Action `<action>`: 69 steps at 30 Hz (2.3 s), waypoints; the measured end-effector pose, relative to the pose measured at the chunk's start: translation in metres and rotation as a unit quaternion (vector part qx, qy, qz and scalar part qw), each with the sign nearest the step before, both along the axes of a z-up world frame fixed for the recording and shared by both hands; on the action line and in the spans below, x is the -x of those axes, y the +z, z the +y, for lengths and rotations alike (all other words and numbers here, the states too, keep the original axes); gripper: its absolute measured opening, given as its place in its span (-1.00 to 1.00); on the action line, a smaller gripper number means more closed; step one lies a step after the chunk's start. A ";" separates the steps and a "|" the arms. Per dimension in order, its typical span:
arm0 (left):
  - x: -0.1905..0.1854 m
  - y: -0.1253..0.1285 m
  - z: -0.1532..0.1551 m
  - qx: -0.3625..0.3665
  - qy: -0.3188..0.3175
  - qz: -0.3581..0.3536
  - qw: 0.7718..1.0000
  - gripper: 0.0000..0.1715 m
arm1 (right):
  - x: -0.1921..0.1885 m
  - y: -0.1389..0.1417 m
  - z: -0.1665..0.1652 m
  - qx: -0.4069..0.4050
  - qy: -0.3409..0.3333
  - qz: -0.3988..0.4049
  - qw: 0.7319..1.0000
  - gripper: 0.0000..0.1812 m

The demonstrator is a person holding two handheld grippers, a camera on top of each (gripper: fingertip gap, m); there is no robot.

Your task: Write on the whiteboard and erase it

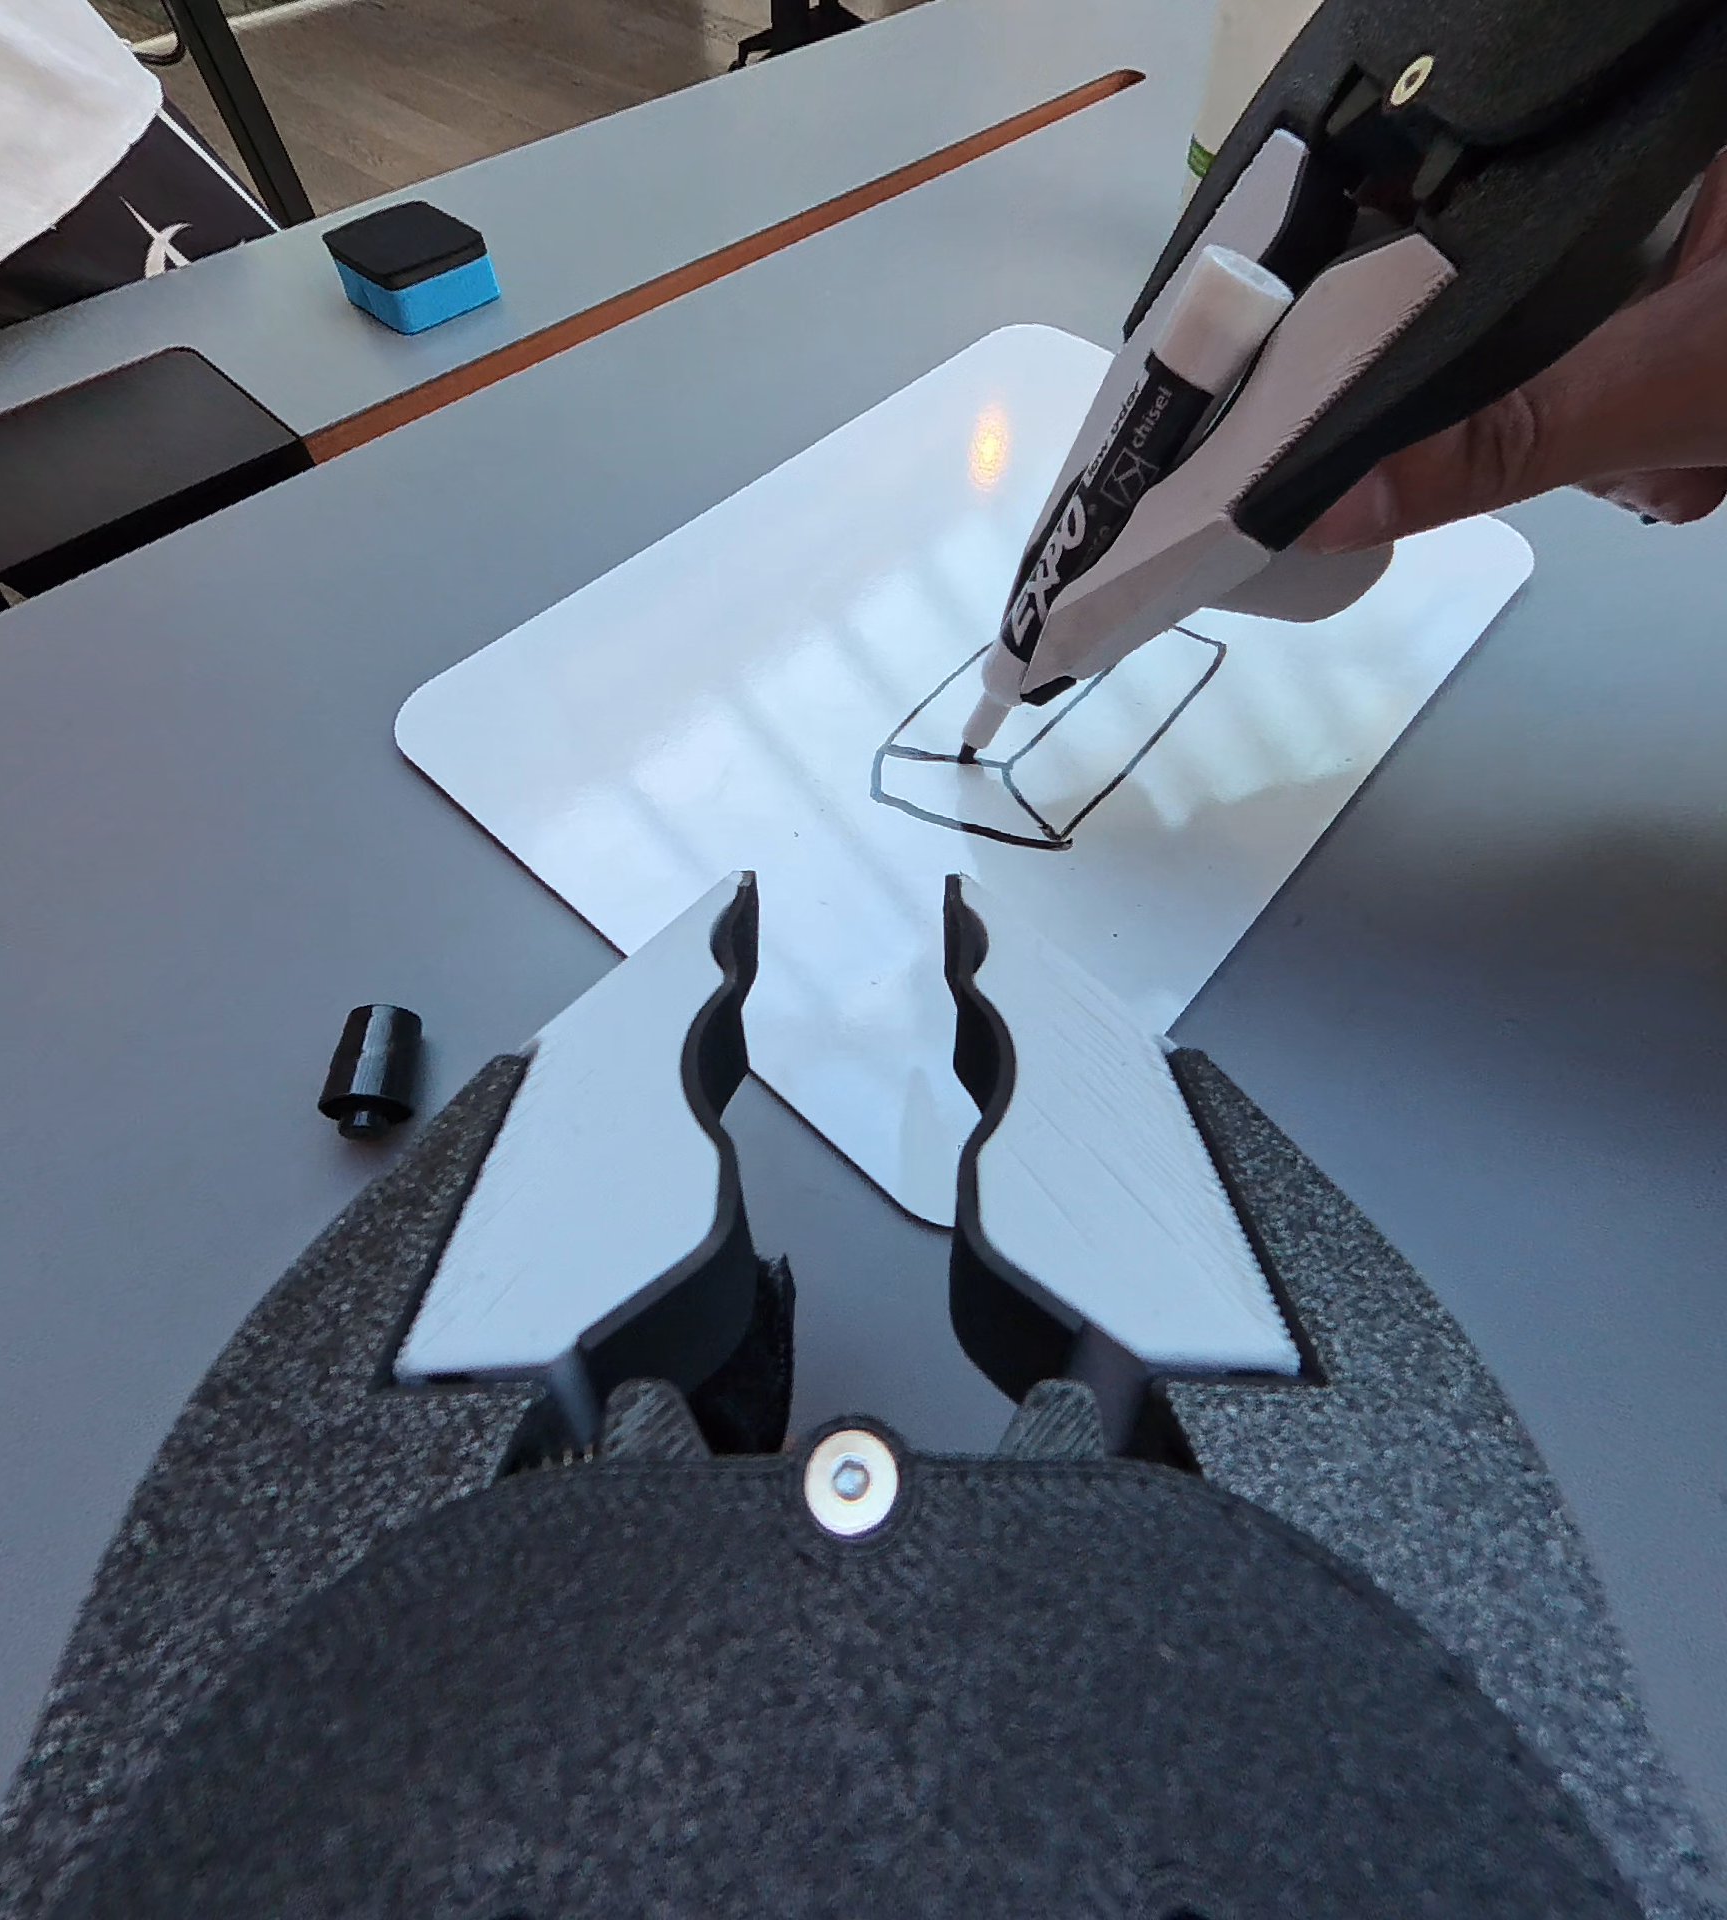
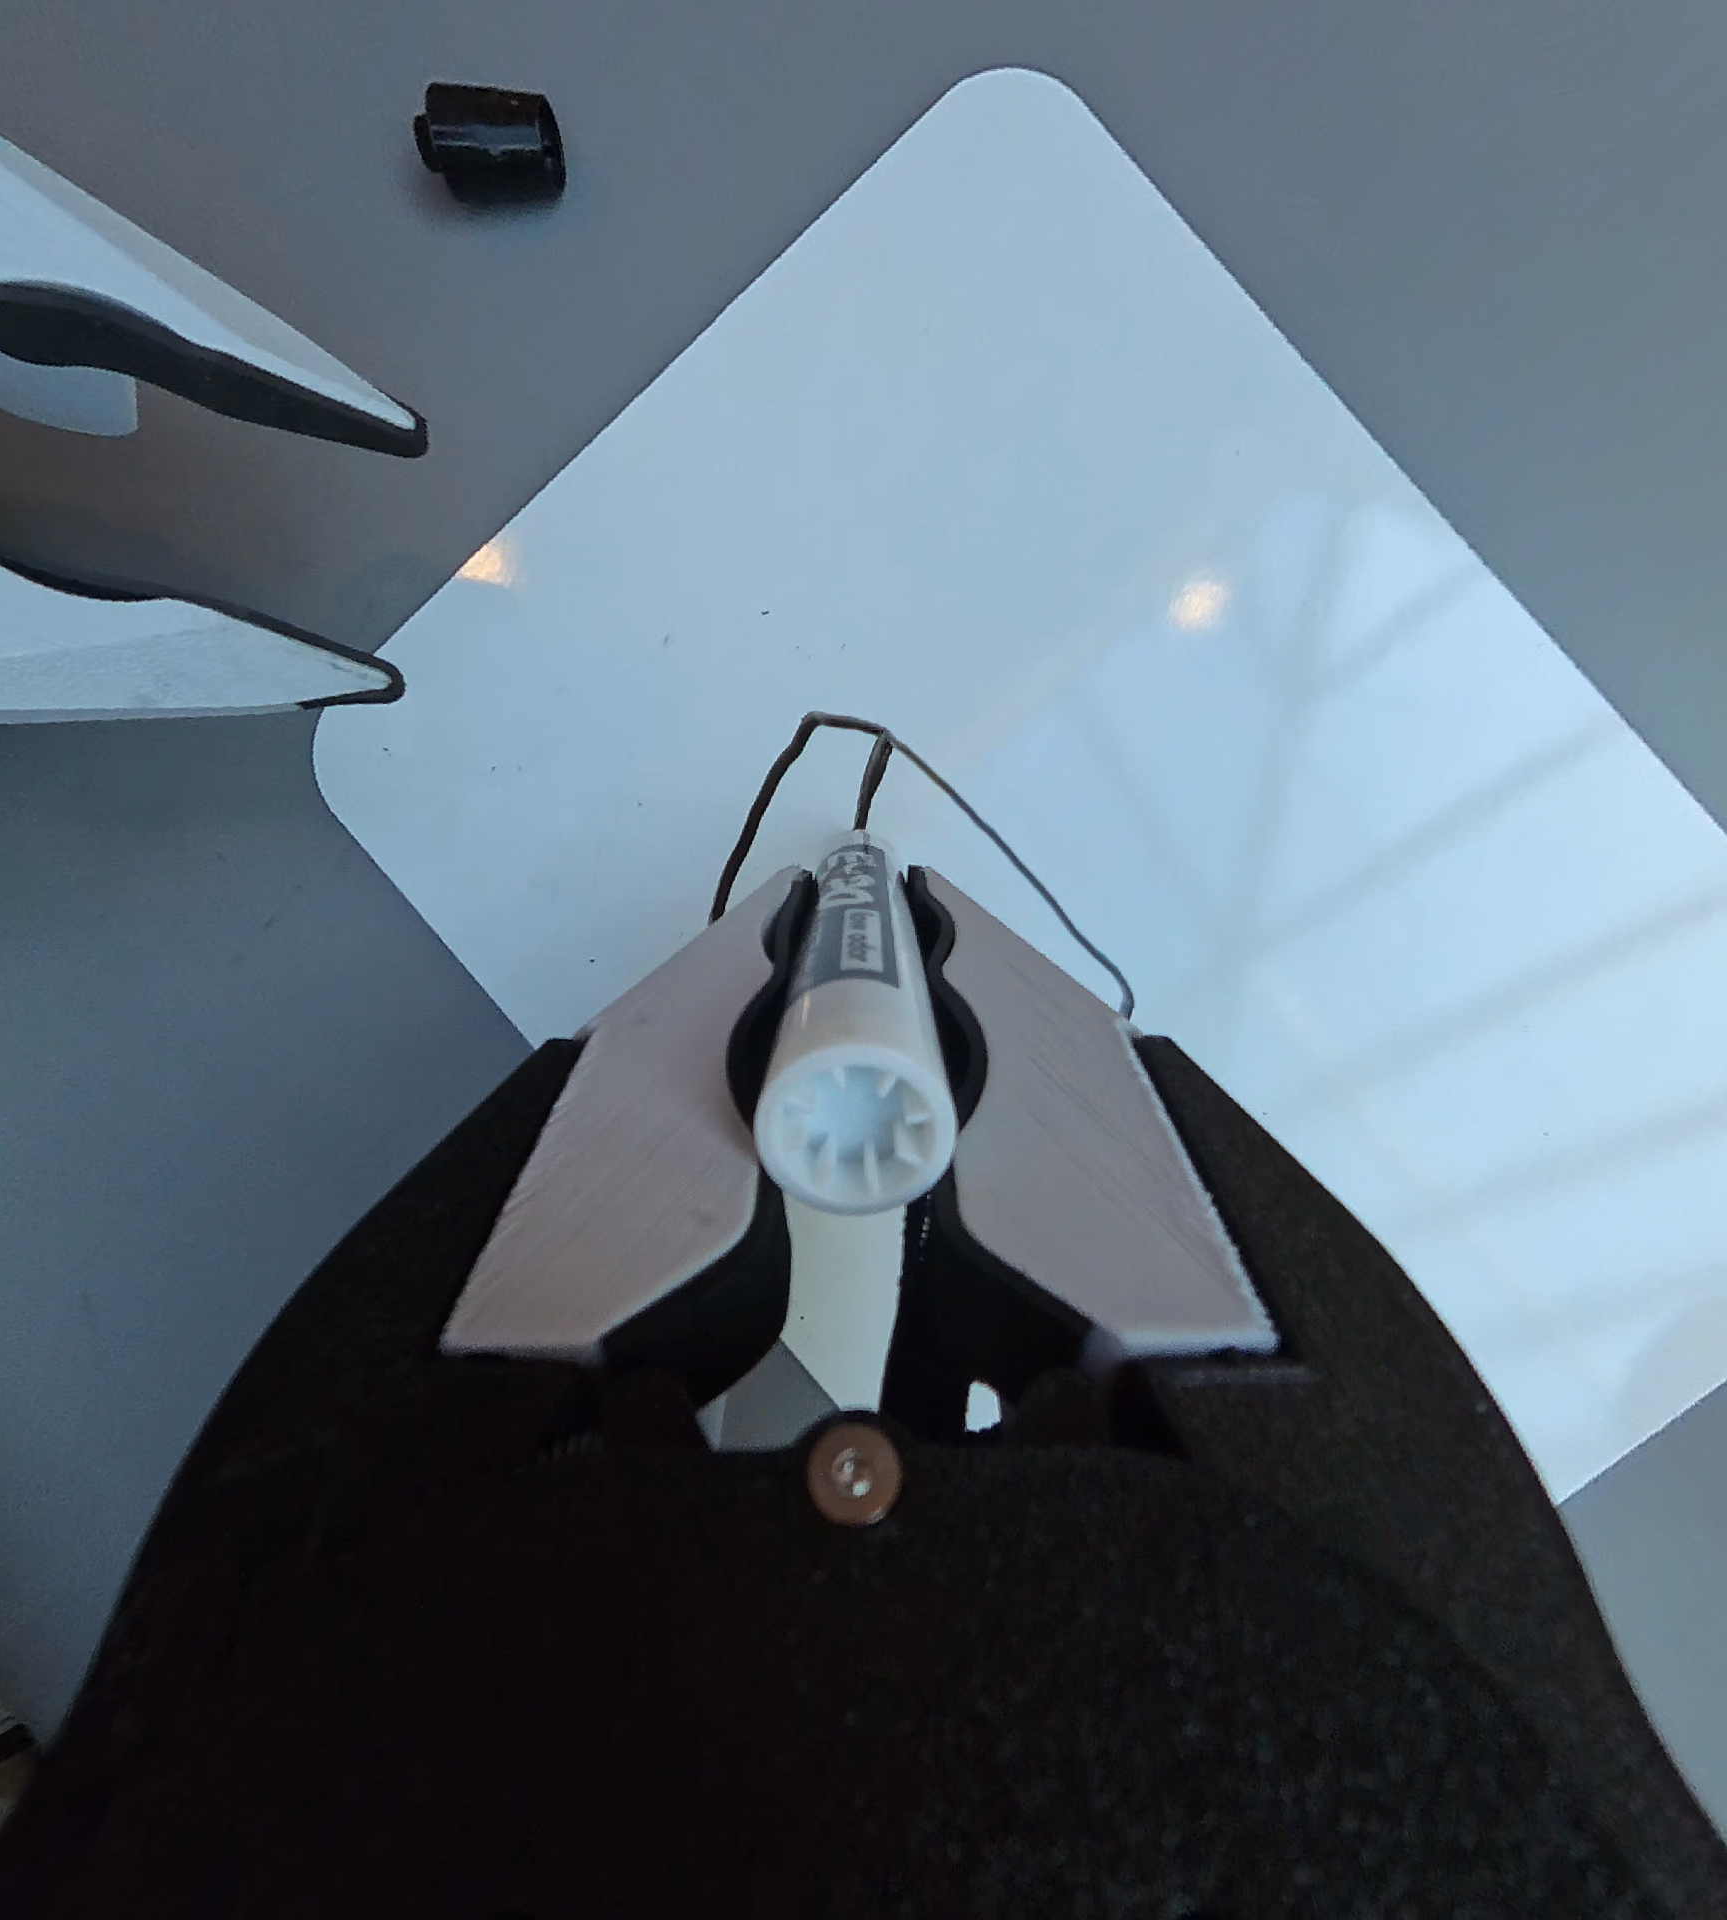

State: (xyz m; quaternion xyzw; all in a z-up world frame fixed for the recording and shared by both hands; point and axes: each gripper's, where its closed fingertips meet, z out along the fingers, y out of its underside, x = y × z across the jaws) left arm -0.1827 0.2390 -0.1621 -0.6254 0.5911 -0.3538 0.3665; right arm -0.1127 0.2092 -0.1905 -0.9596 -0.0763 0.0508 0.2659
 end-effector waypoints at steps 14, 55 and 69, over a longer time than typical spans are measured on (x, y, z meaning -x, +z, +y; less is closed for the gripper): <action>0.001 -0.001 -0.001 -0.010 -0.003 -0.002 1.000 -0.58 | 0.002 0.000 -0.012 0.003 -0.004 -0.005 1.000 -0.80; 0.008 0.001 -0.006 -0.009 -0.020 0.003 1.000 -0.58 | -0.048 0.010 -0.094 -0.158 -0.092 0.010 0.983 -0.80; 0.010 -0.002 -0.001 -0.007 -0.015 0.012 1.000 -0.58 | -0.060 0.010 -0.069 -0.133 -0.066 0.008 0.989 -0.80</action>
